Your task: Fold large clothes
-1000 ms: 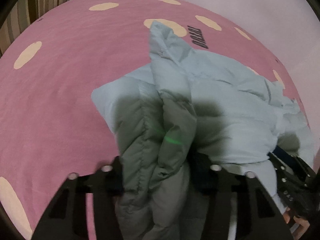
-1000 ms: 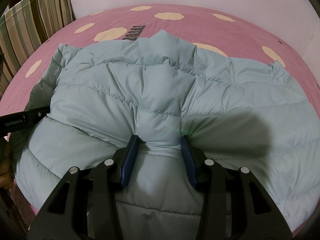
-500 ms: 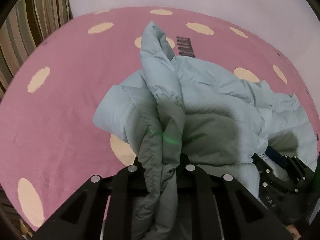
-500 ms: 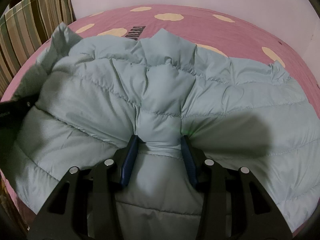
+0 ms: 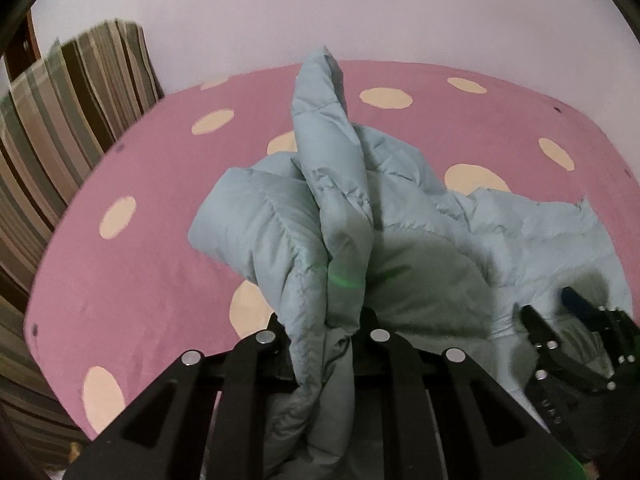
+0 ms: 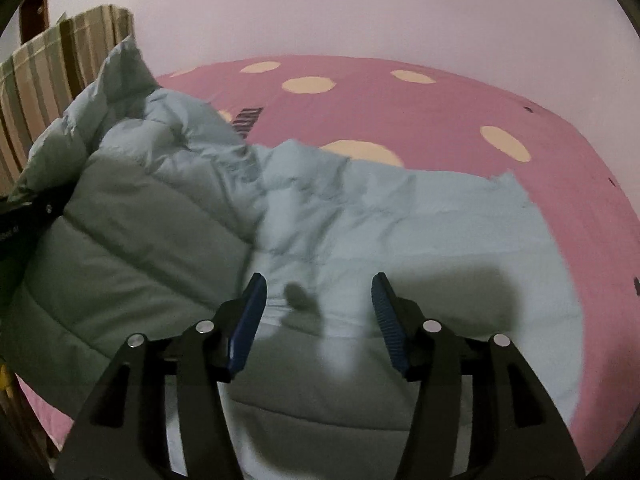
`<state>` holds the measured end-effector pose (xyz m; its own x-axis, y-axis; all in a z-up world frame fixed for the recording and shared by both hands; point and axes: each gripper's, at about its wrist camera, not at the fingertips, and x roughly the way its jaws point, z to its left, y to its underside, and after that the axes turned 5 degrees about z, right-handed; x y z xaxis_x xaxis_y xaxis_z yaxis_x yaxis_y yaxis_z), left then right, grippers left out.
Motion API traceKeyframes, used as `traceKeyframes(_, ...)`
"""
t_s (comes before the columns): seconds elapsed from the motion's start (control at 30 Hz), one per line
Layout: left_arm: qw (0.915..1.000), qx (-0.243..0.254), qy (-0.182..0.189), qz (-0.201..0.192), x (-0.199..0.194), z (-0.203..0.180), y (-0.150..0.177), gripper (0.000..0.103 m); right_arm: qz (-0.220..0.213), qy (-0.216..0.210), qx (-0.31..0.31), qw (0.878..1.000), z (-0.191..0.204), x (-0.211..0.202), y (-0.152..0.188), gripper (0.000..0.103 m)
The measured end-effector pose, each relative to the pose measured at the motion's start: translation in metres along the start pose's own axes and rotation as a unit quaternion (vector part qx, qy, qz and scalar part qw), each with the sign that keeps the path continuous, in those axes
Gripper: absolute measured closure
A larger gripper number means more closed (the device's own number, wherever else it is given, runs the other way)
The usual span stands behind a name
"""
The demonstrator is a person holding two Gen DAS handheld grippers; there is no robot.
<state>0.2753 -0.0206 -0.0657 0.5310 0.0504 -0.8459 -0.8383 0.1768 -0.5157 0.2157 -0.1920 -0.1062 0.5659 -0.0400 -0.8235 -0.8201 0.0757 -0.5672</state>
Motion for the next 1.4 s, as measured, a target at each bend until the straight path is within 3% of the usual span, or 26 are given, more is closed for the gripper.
traceKeyframes(0.3, 0.9982, 0.049, -0.017, -0.031, -0.026, -0.06, -0.006, 0.089, -0.012, 0.036, 0.074, 0.997, -0.092, -0.024, 0.011, 0.047)
traceKeyframes(0.63, 0.9925, 0.111, -0.03, -0.043, -0.029, -0.141, 0.004, 0.09, -0.016, 0.093, 0.102, 0.99, -0.171, -0.053, 0.033, 0.043)
traceKeyframes(1.13, 0.99, 0.133, -0.033, -0.033, -0.012, -0.214, 0.034, 0.089, 0.016, 0.095, 0.131, 0.987, -0.221, -0.043, 0.064, 0.043)
traceKeyframes(1.4, 0.9892, 0.137, -0.032, -0.039, -0.014, -0.236, 0.044, 0.086, 0.02, 0.096, 0.133, 0.986, -0.223, -0.045, 0.064, 0.043)
